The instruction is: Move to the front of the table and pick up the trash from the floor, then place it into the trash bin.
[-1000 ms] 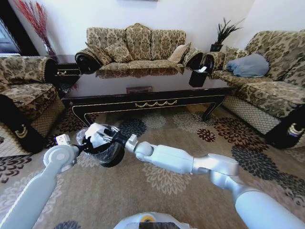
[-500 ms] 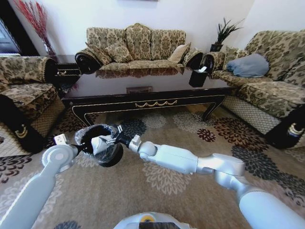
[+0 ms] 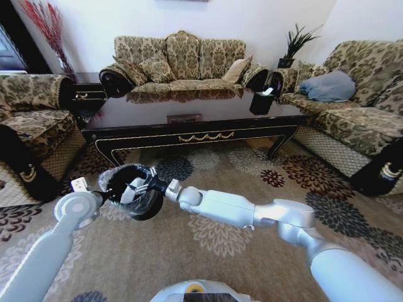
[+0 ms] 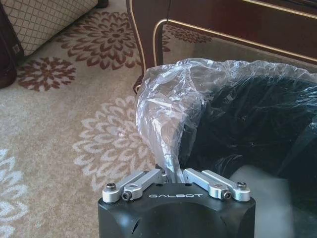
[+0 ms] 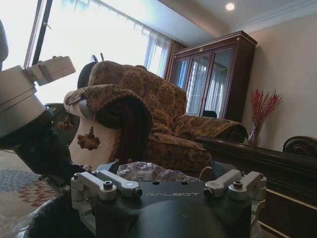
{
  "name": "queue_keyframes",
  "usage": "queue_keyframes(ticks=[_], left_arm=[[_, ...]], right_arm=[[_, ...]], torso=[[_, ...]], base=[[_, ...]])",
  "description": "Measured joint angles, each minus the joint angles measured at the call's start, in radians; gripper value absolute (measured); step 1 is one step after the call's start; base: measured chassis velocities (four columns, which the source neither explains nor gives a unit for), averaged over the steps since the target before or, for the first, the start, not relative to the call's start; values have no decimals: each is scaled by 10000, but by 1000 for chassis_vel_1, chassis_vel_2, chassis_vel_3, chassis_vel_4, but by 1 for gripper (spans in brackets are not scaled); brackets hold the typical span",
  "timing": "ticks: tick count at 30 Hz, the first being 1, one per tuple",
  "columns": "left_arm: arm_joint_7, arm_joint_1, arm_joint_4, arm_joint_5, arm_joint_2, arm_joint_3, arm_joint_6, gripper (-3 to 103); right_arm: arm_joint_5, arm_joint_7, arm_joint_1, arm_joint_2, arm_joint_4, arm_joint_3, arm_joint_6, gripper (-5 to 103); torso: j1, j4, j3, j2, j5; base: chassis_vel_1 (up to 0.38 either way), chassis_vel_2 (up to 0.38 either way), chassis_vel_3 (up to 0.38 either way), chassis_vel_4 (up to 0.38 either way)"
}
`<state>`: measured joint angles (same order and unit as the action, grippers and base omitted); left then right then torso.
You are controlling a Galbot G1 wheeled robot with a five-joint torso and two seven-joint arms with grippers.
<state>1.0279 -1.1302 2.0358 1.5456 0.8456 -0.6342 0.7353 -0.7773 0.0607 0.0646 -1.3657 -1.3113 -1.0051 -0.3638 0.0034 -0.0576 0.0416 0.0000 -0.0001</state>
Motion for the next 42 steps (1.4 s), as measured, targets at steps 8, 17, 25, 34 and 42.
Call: queue_keyframes(ticks=[8, 17, 25, 34, 42], left_arm=[[-6, -70, 25, -19, -34, -91, 0, 2], [-15, -180, 48, -18, -141, -198, -1, 2], [6, -368, 214, 40, -401, -482, -8, 2], [42, -543, 280, 84, -760, -759, -24, 2], [201, -964, 543, 295, -951, -1308, -40, 2]], right_arm=[[-40, 4, -149, -179, 291, -19, -8, 100], [-206, 18, -16, 563, -248, 915, 46, 100], [-415, 1528, 360, 1412, -313, 1975, 1280, 100], [-1064, 4002, 1321, 2703, -284, 2889, 3081, 100], [-3336, 7679, 2793, 2045, -474, 4594, 5030, 100]], torso=[[0, 0, 1, 0, 0], [0, 0, 0, 0, 0], [0, -2, 0, 0, 2], [0, -5, 0, 0, 4], [0, 4, 1, 0, 3]], base=[[0, 0, 0, 0], [0, 0, 0, 0], [0, 0, 0, 0], [0, 0, 0, 0], [0, 0, 0, 0]])
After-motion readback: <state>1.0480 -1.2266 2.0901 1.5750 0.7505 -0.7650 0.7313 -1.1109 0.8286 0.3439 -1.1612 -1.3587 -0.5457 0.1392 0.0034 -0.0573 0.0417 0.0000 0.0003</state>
